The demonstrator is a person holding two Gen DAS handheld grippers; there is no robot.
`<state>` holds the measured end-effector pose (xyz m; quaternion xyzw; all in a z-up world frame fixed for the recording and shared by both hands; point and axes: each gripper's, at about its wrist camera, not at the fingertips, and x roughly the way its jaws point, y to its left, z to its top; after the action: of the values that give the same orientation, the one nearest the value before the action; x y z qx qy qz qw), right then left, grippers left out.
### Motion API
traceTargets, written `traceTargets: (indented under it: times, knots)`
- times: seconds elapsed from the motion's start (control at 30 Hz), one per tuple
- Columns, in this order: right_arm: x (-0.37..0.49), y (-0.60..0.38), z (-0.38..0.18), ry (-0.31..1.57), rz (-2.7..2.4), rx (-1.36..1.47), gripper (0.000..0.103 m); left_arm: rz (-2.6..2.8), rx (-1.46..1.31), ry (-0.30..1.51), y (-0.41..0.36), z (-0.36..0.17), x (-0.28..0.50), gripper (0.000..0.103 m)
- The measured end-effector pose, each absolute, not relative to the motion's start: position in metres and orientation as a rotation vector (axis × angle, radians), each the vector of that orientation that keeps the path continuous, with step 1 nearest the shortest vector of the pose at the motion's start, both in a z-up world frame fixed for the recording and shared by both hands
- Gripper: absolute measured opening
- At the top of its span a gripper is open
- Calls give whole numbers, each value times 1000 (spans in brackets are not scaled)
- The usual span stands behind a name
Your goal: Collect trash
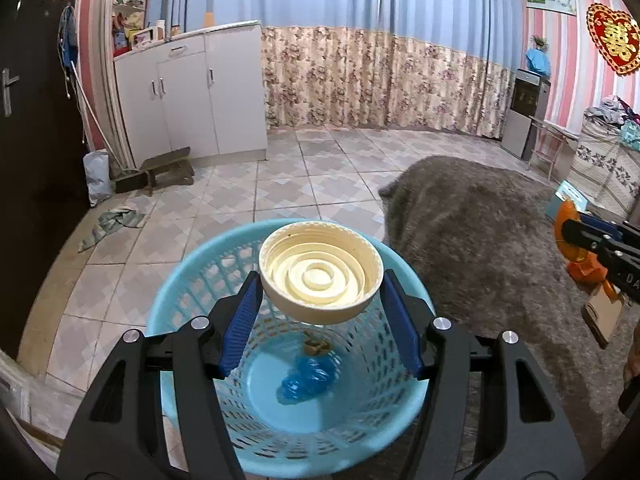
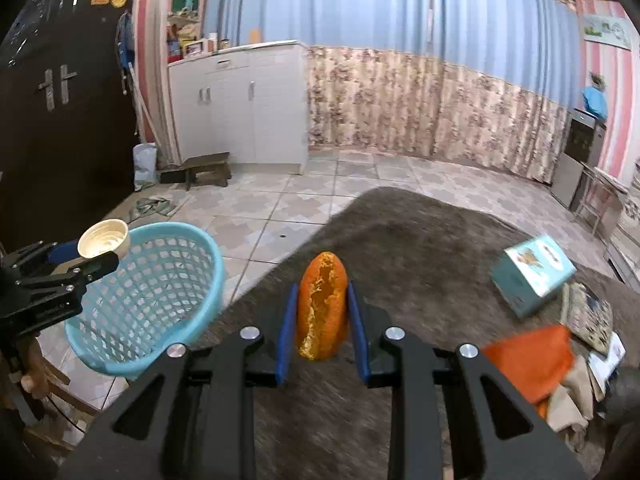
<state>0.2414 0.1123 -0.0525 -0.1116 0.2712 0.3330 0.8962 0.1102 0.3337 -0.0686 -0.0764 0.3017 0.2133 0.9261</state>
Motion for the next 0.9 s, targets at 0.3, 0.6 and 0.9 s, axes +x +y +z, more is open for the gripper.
traceTargets:
  times: [0.3, 0.6, 0.9]
  knots:
    - [235, 166, -58, 573, 771, -243, 26, 477, -199, 609, 366, -65, 103, 84]
    - [224, 213, -75, 610, 844, -268, 26, 559, -206, 609, 385, -66, 79, 90]
    - [219, 251, -97, 669, 895, -282, 34, 580, -259, 615, 401, -73, 65, 90]
